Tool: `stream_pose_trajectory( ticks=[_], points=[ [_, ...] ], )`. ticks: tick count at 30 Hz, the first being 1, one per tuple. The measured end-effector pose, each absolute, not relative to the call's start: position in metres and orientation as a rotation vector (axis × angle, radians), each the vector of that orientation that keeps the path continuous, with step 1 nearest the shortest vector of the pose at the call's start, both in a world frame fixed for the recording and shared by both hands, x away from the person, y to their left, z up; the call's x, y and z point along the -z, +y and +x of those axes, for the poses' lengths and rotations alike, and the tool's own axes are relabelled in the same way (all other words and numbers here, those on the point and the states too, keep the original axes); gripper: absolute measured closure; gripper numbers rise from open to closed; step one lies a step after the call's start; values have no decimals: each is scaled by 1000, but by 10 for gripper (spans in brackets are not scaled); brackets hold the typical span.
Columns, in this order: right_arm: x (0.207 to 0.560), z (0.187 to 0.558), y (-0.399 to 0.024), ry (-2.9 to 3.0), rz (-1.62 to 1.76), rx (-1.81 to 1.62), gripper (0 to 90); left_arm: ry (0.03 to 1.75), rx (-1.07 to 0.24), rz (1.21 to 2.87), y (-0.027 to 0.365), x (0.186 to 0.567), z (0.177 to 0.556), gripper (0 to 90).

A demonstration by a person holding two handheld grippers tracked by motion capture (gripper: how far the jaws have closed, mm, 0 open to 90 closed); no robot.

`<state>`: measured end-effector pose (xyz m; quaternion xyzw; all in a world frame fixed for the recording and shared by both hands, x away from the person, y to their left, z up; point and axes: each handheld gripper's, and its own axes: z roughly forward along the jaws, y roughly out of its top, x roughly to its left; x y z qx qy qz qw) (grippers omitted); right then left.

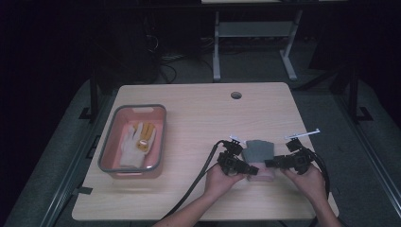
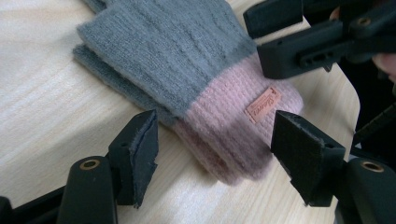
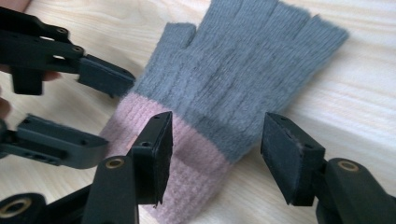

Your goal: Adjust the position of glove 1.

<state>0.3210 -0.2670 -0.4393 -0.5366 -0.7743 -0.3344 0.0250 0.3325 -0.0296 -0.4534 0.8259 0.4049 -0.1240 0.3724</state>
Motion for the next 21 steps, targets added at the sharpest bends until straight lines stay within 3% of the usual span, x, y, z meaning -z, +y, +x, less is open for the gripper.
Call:
stream_pose_trajectory(
  ticks=[13, 17, 21],
  points=[
    [456, 316, -271, -2275, -1728, 1070, 432, 1114, 348, 2097, -35, 460, 333, 386],
    [463, 313, -272, -2204, -1742, 1118, 461, 1111, 333, 2109, -36, 460, 334, 393],
    [467, 311, -272, -2150, -1747, 1157, 533, 1110, 333, 2103, -39, 461, 333, 463]
  ],
)
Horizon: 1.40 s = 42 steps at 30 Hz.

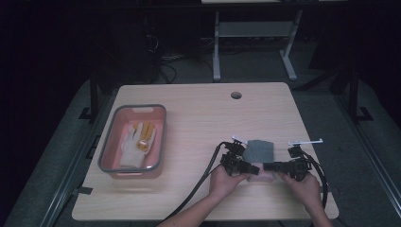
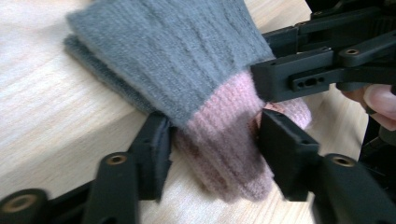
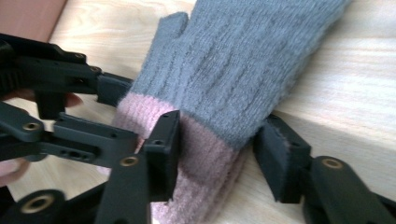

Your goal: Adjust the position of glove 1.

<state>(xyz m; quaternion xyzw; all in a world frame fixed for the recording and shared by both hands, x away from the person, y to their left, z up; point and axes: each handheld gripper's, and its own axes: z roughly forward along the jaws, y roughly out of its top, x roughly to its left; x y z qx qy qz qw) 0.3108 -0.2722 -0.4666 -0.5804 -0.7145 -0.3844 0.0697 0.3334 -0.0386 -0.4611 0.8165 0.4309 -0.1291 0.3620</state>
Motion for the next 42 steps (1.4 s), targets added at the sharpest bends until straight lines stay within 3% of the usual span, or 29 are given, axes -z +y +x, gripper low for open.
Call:
stream_pose_trajectory(
  ticks=[6, 13, 42],
  points=[
    [467, 309, -271, -2134, -1733, 1188, 629, 1118, 351, 2060, -36, 462, 337, 569],
    [465, 310, -271, -2126, -1725, 1200, 681, 1112, 371, 2050, -33, 463, 340, 606],
    [441, 315, -246, -2153, -1675, 1242, 699, 1098, 375, 1972, 0, 446, 346, 666]
  ],
)
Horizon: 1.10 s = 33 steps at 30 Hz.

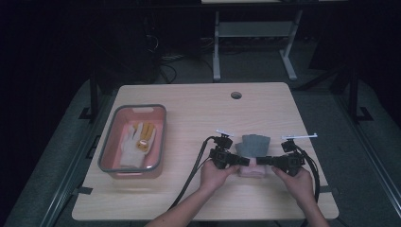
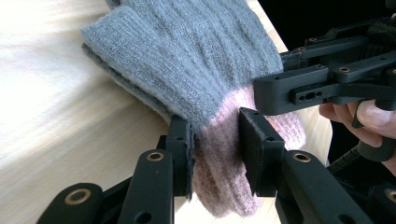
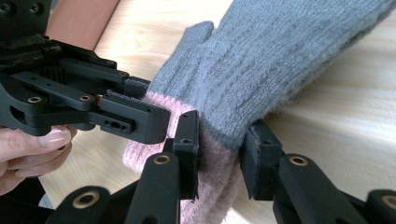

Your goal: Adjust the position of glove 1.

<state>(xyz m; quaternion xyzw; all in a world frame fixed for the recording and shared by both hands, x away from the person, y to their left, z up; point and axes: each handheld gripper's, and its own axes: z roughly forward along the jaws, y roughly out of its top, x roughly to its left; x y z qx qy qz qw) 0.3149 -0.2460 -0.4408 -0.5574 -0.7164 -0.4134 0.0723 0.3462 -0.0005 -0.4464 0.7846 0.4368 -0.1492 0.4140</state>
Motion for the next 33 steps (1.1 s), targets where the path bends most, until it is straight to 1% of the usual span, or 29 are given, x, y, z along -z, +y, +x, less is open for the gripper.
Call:
stream_pose_trajectory(
  ticks=[33],
  points=[
    [399, 334, -194, -2198, -1541, 1298, 699, 1067, 275, 1936, 59, 402, 348, 676]
  ],
)
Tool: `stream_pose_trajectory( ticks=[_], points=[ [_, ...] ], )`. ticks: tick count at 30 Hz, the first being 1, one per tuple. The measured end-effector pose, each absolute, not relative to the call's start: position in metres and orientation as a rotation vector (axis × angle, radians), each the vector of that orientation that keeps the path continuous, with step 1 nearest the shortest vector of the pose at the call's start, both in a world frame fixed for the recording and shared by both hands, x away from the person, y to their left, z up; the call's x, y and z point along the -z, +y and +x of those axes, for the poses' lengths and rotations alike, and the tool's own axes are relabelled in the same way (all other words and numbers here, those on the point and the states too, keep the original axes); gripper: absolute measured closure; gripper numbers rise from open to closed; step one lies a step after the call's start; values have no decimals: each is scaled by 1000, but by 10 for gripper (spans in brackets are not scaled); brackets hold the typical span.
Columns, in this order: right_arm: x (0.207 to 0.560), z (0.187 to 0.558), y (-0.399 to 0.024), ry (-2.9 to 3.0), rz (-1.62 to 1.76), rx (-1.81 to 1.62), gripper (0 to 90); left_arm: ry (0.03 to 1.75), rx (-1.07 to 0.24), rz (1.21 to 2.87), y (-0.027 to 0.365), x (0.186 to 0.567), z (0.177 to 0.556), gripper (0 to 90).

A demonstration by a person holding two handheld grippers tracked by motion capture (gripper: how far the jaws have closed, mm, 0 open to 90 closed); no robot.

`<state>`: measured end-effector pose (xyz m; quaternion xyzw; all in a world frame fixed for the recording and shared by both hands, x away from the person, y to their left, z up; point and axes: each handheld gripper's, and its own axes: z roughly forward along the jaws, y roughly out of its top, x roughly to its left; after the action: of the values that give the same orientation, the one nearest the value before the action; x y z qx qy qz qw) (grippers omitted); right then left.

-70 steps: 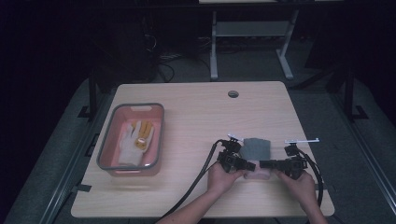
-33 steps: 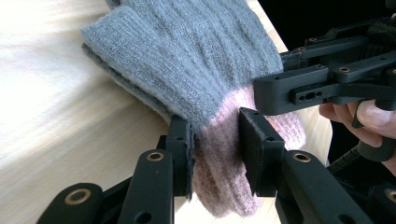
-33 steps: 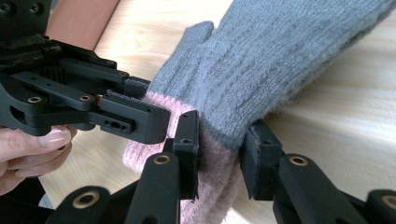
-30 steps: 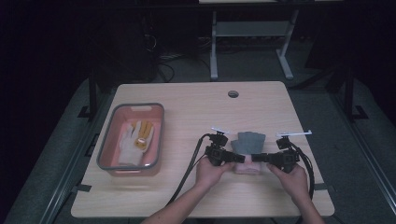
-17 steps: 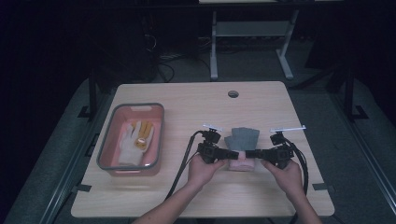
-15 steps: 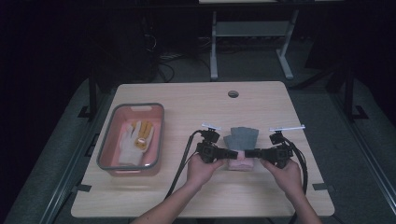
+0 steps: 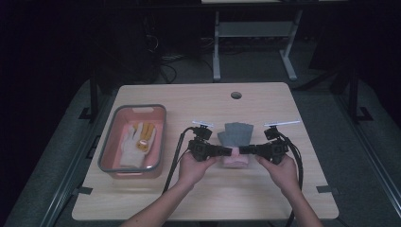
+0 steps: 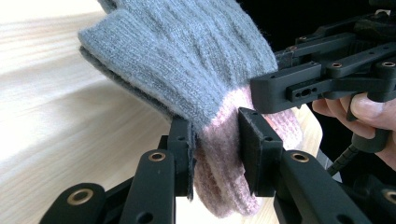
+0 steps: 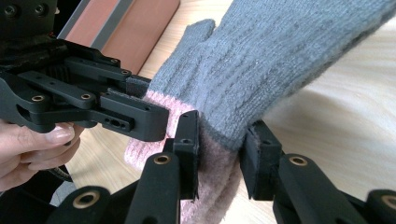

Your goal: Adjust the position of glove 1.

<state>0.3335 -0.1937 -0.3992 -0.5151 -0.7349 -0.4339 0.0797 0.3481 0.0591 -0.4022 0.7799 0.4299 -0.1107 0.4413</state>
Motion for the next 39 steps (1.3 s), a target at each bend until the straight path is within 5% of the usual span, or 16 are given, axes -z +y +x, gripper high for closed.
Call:
stream_pose_trajectory(
  ticks=[39],
  points=[
    [362, 367, -133, -2219, -1397, 1346, 699, 1097, 199, 1865, 127, 362, 359, 680]
  ],
)
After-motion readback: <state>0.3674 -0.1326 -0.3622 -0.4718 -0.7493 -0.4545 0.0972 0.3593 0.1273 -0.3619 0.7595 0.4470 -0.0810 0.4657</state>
